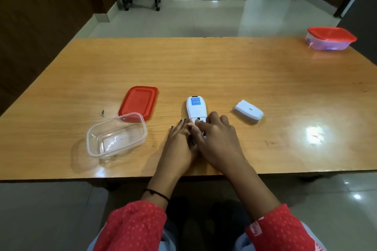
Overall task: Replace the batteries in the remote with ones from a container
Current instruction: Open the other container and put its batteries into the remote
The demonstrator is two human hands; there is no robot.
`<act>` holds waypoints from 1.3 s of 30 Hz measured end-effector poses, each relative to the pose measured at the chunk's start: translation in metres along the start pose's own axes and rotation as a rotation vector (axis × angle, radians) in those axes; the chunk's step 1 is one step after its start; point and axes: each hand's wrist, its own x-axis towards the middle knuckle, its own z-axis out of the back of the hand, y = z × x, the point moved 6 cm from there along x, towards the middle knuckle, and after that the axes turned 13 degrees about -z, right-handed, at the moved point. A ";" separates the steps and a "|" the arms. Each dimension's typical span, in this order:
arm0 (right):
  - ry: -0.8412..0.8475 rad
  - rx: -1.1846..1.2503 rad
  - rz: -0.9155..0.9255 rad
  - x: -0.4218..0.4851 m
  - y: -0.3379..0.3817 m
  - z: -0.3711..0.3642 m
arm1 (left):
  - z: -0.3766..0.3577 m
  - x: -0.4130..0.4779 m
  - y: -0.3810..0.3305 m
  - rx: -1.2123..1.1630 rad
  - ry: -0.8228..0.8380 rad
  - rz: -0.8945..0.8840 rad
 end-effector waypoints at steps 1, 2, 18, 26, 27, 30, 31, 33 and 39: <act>0.024 0.072 0.004 0.000 -0.006 -0.002 | 0.000 -0.001 0.000 -0.002 0.001 0.011; 0.037 0.156 0.010 0.002 -0.013 -0.001 | 0.001 -0.003 0.001 -0.009 0.004 0.019; -0.124 0.370 -0.242 0.010 -0.053 0.036 | 0.019 0.001 -0.010 -1.043 -0.288 0.238; -0.076 0.280 -0.200 -0.010 -0.010 -0.004 | 0.011 -0.005 -0.005 -1.473 -0.377 0.395; -0.085 0.253 -0.200 -0.010 -0.009 -0.006 | 0.010 -0.005 -0.002 -1.479 -0.388 0.419; -0.142 0.183 -0.172 -0.009 -0.007 -0.006 | 0.008 -0.005 0.004 -1.473 -0.408 0.462; -0.154 0.187 -0.169 -0.008 -0.009 -0.004 | 0.007 -0.005 0.006 -1.466 -0.415 0.477; -0.155 0.234 -0.179 -0.006 -0.013 -0.002 | 0.006 -0.004 0.010 -1.454 -0.419 0.489; -0.170 0.393 -0.108 -0.015 -0.015 0.009 | 0.001 0.002 0.007 -1.353 -0.285 0.428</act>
